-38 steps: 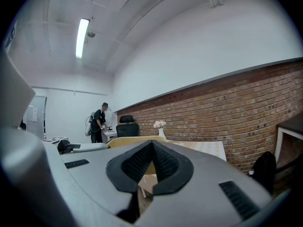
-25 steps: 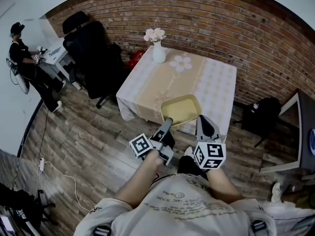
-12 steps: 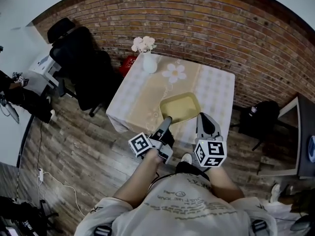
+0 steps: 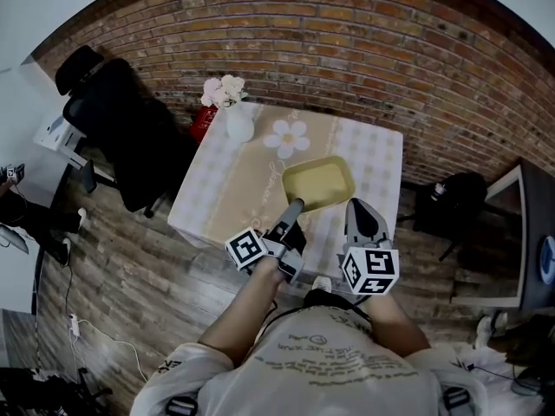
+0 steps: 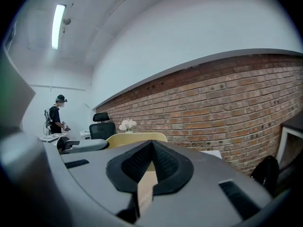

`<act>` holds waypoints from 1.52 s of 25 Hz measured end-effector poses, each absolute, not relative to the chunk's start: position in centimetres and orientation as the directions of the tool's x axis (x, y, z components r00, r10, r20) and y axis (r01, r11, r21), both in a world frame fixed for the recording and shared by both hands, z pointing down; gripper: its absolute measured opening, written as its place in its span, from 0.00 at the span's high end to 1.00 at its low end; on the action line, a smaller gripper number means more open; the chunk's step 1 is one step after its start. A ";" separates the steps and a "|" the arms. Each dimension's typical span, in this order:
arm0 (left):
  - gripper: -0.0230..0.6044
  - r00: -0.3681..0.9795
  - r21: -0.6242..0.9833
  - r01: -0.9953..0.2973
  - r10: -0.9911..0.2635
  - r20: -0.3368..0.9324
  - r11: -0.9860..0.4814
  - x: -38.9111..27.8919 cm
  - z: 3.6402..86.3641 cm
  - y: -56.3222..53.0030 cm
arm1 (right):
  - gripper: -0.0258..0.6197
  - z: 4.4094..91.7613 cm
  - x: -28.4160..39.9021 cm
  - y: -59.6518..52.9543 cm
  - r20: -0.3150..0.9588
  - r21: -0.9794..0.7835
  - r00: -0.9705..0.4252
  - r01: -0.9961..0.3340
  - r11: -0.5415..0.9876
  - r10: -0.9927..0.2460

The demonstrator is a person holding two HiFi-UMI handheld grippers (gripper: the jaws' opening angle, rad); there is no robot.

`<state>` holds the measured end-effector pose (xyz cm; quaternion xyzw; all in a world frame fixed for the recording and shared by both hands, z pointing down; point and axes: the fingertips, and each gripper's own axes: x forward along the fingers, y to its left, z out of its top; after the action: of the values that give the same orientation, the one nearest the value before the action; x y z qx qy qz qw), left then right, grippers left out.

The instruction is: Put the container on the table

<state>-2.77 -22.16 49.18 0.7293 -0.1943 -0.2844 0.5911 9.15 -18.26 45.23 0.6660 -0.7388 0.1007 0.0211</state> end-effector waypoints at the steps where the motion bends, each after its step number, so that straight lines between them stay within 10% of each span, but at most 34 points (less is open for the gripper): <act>1: 0.59 0.765 0.974 0.055 -0.618 -0.183 -0.220 -2.3 49.3 -22.7 | 0.96 45.4 9.7 -18.7 0.167 -0.122 -0.109 -0.989 0.089 -0.980; 38: 0.59 0.906 0.981 0.020 -0.412 -0.100 -0.195 2.6 52.8 -38.3 | 0.96 47.6 13.9 -28.2 0.226 -0.160 0.134 -0.972 -0.172 -0.965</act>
<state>2.63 -38.28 52.78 0.7530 -0.1302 -0.1740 0.6211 13.94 -28.20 47.56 0.7529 -0.6431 0.1393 0.0128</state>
